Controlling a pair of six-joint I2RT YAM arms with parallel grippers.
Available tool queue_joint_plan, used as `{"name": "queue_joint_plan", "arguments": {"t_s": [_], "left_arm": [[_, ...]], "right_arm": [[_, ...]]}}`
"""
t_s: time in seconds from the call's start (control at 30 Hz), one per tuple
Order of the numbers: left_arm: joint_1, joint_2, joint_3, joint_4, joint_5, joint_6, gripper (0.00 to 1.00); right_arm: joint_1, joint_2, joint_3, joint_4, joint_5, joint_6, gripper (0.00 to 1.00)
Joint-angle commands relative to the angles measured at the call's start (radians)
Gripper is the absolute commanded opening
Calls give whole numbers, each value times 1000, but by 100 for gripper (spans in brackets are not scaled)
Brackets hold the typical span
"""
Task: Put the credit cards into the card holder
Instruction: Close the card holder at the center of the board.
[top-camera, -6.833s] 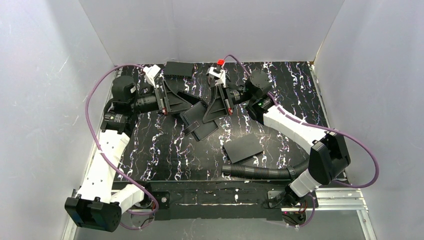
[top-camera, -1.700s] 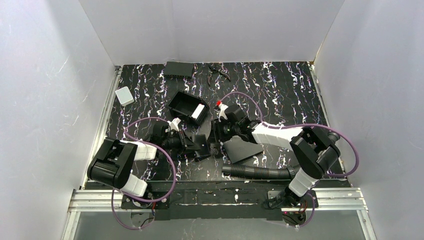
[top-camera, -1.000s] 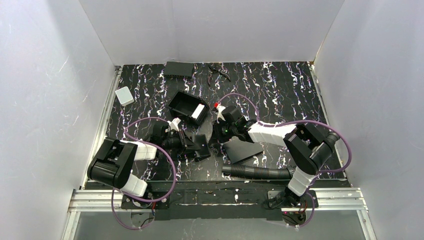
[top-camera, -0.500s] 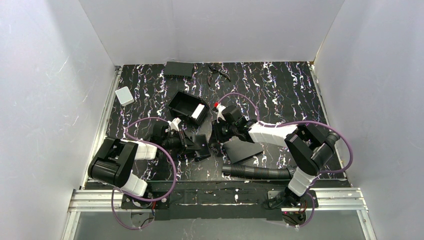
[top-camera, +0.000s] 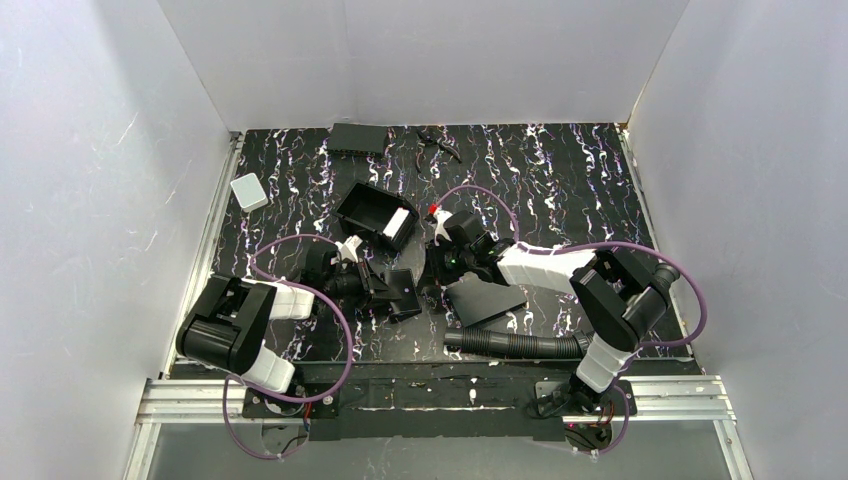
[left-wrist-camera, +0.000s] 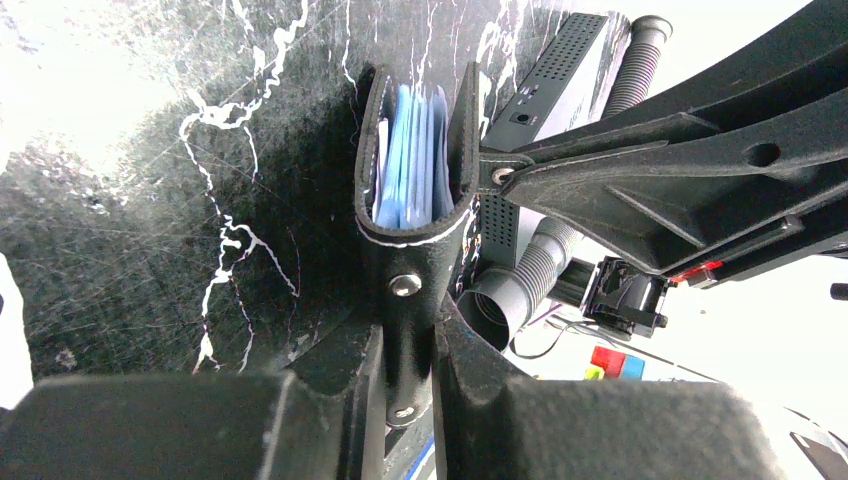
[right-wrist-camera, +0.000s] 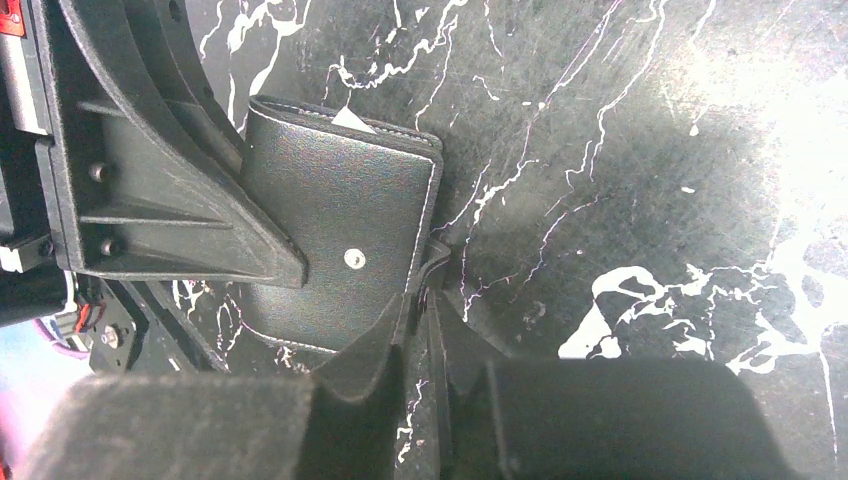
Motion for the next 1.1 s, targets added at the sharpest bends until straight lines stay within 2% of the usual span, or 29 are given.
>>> {"name": "queue_joint_plan", "arguments": {"t_s": [0.0,0.07,0.17,0.43,0.67,0.87,1.07], "left_arm": [[-1,19,-9,-17,-19,23,0],[0,21,-9,-14,-18,24,0],[0,22,-10,-10,-17,22,0],[0,22,-16,-4,-17,18,0],[0,20,-14,-4,-15,16,0],[0,18,-14,-2,-15,15,0],[-1,15,-18,-1,-16,14,0]], "right_arm": [[1,-56,41,-4,9,-15,22],[0,-59,39,-7,10,-15,26],[-2,-71,35,-7,17,-15,26],[-5,-50,32,12,-9,-13,19],[-5,-42,36,13,-20,-16,28],[-5,-32,38,20,-32,-13,30],[-5,-26,39,26,-40,-10,21]]}}
